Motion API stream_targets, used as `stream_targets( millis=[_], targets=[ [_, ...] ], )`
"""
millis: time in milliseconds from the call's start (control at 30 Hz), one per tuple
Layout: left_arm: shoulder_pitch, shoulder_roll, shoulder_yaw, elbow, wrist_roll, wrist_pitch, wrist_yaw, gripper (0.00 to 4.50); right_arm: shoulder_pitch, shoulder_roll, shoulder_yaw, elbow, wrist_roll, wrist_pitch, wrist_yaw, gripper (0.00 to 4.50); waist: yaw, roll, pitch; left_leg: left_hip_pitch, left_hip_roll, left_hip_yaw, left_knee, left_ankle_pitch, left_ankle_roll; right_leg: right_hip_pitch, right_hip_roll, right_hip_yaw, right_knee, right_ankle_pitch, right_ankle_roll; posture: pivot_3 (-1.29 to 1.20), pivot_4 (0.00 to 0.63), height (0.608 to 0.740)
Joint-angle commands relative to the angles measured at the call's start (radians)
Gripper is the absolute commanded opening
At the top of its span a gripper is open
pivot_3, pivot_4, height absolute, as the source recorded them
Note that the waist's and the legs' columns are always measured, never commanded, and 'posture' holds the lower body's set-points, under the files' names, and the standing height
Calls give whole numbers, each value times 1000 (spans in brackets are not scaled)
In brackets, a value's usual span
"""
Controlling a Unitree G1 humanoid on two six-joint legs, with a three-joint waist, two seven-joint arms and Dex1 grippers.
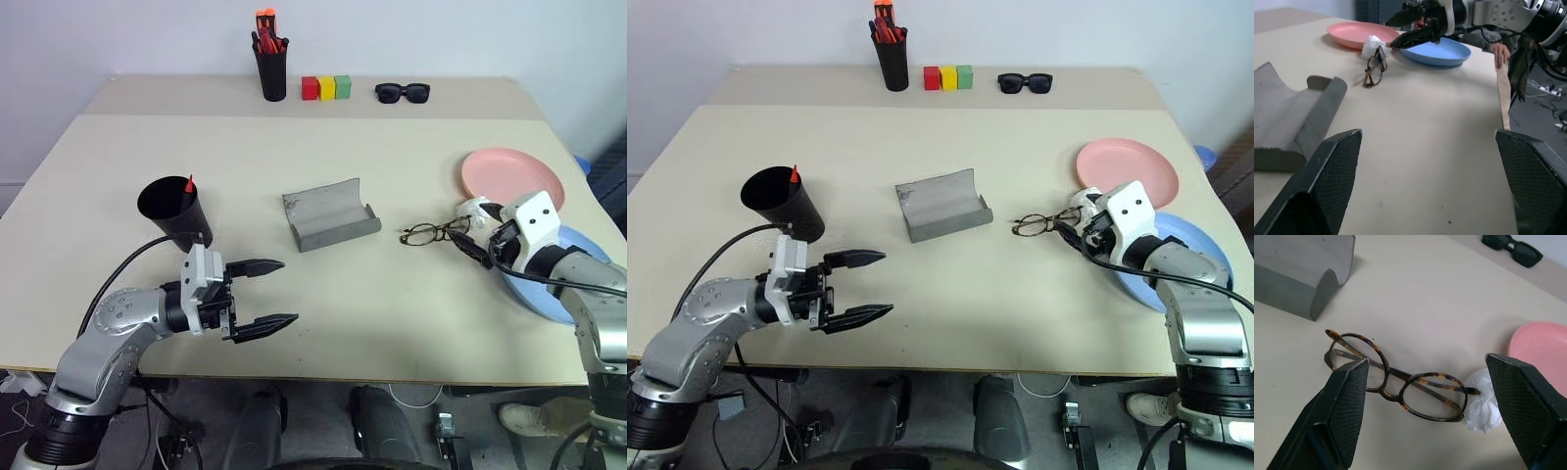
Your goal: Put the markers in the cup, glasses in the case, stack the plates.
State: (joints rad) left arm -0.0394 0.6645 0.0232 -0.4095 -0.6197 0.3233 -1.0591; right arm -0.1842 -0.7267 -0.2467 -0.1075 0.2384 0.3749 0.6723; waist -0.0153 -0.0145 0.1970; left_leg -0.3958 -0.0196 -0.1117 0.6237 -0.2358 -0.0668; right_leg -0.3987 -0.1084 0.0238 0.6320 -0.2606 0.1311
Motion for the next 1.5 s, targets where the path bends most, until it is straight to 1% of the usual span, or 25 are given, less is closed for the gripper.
stream_targets(
  millis=[33,600,1133,1300,1500],
  targets=[
    [13,10,35,-48,-9,-13,7,4500,-26,-8,-9,9,-8,-30,-9,3887,0,0,0,0,0,0,0,0,0,0,0,0,0,0,-1,0,150,740],
    [28,16,49,-72,-9,-9,22,4500,-81,1,20,140,-73,-105,-42,3887,-1,0,0,2,0,0,0,0,0,2,0,0,0,-1,-1,0,150,740],
    [69,11,58,-112,-4,-16,61,4500,-157,-10,54,319,-132,-206,-68,3887,-2,0,0,2,0,0,0,0,0,2,0,0,0,-1,-1,0,150,740],
    [78,8,57,-119,-5,-18,70,4500,-240,17,100,403,-165,-246,-81,3887,-6,0,0,3,0,1,0,0,0,2,0,1,0,-1,-1,0,150,740],
    [82,5,54,-125,-6,-15,75,4500,-415,84,187,601,-218,-335,-80,3887,-7,0,0,3,0,1,-1,0,0,2,0,1,0,0,-1,0,150,740]
  ],
)
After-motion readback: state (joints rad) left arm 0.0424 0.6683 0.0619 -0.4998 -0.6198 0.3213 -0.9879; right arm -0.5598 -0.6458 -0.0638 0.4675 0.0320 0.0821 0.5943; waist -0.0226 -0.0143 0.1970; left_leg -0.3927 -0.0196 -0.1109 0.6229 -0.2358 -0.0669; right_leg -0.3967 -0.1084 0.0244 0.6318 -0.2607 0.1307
